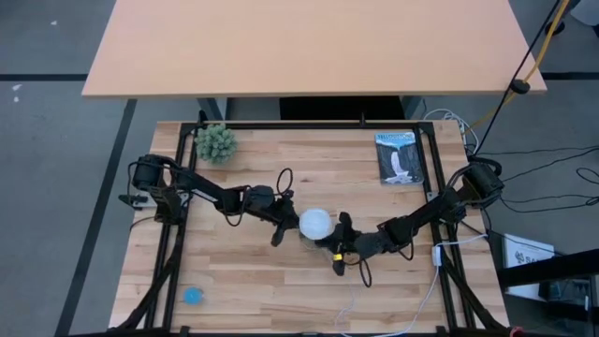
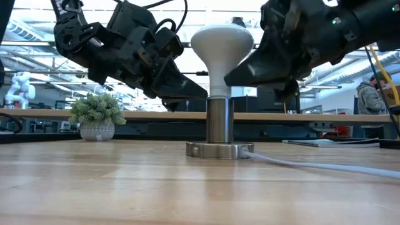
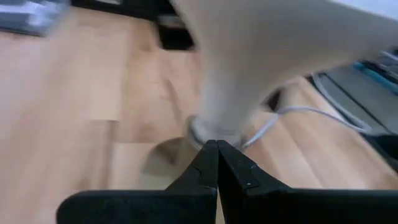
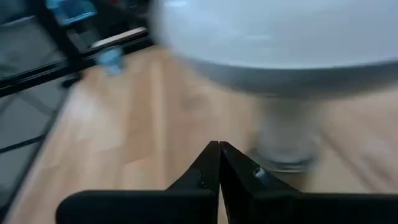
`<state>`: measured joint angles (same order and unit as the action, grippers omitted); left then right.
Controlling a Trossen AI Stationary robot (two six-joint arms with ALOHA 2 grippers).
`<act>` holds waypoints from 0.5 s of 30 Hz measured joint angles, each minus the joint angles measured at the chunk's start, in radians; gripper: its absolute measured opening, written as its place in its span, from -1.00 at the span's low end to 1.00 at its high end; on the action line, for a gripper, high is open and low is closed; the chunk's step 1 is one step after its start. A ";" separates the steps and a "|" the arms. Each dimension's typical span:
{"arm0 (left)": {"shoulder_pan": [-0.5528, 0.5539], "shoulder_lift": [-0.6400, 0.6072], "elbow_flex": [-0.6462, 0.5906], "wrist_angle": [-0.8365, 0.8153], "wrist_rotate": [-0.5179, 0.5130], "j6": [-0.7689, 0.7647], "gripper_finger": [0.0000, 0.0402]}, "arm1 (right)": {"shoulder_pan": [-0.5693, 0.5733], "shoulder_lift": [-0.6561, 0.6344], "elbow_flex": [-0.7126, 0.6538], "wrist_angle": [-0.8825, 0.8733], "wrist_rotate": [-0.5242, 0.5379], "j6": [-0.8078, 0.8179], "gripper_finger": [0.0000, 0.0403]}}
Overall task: Screw lightbulb
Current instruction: Insert the white light bulb into the gold lamp
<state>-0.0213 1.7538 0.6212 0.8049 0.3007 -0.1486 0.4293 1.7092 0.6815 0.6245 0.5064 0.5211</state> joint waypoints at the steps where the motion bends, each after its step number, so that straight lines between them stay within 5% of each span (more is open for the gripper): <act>1: 0.004 0.000 0.000 0.001 -0.015 0.000 -1.00 | 0.000 0.000 0.000 0.009 -0.031 -0.009 -1.00; 9: 0.003 0.000 0.000 -0.009 0.063 -0.027 -1.00 | 0.000 0.000 0.000 -0.057 -0.057 0.024 -1.00; 15: -0.022 0.000 0.000 0.012 0.099 -0.002 -1.00 | -0.005 0.000 0.000 -0.171 0.095 0.128 -1.00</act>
<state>-0.0437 1.7538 0.6212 0.8166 0.3999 -0.1509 0.4244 1.7092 0.6819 0.4538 0.6013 0.6495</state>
